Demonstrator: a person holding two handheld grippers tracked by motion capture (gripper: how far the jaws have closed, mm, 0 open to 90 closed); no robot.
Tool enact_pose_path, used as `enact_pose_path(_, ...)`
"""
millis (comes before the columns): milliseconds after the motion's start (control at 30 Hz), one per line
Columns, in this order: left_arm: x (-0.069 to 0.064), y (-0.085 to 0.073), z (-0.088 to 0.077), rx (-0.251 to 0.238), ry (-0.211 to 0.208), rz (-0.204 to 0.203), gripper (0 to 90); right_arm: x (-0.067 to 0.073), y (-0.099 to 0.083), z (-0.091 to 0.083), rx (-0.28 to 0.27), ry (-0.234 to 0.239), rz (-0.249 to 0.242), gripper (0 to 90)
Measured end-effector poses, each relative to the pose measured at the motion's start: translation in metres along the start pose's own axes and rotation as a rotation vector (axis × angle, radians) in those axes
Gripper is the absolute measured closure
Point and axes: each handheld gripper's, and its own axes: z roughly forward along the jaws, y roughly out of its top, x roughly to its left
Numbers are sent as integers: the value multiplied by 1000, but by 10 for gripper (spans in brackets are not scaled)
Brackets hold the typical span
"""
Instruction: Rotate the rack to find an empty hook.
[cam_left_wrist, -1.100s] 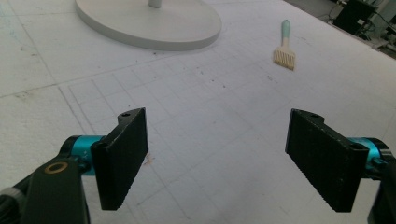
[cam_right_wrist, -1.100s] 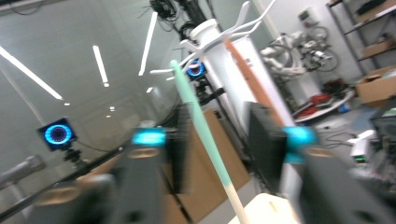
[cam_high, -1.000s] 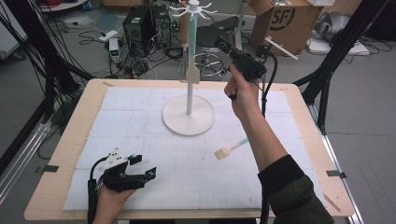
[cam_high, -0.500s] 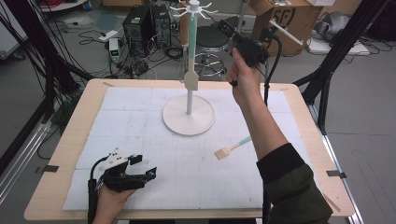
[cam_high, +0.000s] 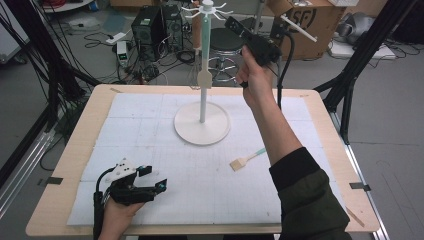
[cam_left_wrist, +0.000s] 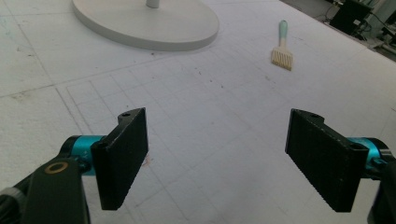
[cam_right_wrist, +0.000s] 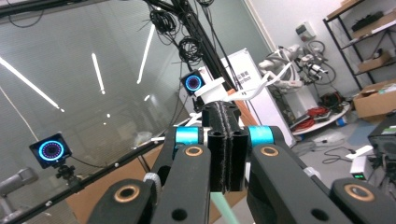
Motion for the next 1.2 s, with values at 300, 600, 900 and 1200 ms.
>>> enact_pose_path(300,1,0,0,3,3,-2,217,2,-5,6,8,40,10,900)
enact_pose_path(600,2,-1,1,2,0,-3,217,14,-12,18,40,69,-3,900)
enact_pose_path(900,2,-1,1,2,2,-8,218,24,-19,31,58,95,-9,900)
enact_pose_path(1200,4,-1,2,6,9,-9,217,23,-27,45,84,111,-7,900)
